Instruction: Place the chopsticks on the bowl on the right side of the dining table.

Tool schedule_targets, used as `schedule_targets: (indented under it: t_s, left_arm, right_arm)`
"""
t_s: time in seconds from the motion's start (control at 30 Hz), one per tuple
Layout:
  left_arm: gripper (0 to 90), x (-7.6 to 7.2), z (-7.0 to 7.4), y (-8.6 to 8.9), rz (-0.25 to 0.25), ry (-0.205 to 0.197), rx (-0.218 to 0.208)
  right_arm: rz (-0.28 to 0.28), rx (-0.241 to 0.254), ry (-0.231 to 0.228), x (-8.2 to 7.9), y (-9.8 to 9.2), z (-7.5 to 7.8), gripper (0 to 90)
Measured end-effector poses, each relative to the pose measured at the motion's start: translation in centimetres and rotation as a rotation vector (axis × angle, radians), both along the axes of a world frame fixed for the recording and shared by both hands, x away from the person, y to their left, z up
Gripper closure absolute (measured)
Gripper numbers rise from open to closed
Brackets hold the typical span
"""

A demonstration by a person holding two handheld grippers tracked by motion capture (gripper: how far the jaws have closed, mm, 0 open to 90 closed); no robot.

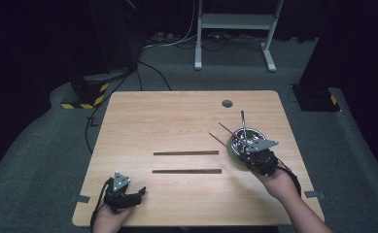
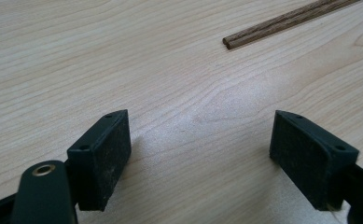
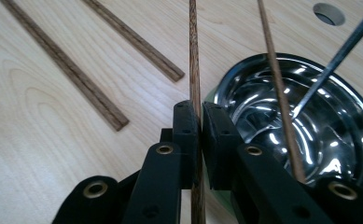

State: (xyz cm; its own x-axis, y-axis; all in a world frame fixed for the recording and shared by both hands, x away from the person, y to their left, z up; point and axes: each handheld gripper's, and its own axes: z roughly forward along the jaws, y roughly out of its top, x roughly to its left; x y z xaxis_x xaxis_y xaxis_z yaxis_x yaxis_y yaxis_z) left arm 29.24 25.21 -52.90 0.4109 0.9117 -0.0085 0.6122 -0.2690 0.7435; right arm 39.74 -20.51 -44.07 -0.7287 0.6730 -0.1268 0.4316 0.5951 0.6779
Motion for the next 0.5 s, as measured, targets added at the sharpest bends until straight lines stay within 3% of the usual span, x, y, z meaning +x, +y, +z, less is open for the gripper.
schedule_targets:
  t_s: [0.37, 0.5]
  left_arm:
    - [20.4, 0.0, 0.0, 0.0, 0.0, 0.002, -0.001]
    - [20.4, 0.0, 0.0, 0.0, 0.0, 0.002, -0.001]
  right_arm:
    - [-0.073, -0.016, -0.004, 2.1, -1.2, -0.1, 83.5]
    - [-0.072, -0.033, -0.001, 2.7, -1.4, -0.3, 83.5]
